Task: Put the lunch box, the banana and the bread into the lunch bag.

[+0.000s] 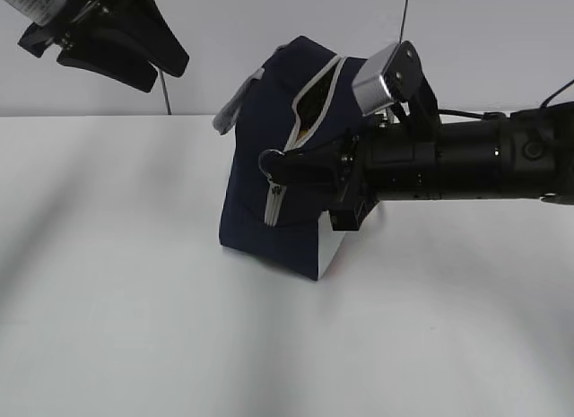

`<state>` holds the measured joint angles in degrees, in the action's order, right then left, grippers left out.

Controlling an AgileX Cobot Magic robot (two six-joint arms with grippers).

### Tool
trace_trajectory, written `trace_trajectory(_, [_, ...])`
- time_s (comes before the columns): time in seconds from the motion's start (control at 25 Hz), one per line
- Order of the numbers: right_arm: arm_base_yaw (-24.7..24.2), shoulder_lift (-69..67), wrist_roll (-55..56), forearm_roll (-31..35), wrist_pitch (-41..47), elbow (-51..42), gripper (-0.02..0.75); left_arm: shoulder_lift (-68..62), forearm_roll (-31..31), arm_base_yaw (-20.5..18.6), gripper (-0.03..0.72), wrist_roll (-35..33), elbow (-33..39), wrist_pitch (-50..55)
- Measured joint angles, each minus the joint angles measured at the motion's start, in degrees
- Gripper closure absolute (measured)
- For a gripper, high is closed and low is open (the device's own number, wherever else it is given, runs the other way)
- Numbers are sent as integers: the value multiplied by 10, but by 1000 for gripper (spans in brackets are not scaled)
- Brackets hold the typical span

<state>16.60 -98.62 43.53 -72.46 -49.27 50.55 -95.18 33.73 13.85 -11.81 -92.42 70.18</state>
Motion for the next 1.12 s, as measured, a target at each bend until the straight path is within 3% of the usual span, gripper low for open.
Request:
trace_trajectory(0.44, [0,28,184,-190,8,36,754,0,1,0,337,-14,0,-8])
trace_trajectory(0.8, [0,28,192,-169,28,66,754,0,3,0,337,-17,0,-11])
trace_trajectory(1.12, [0,28,192,-106,83,97,754,0,29,0,337,-47,0,-25])
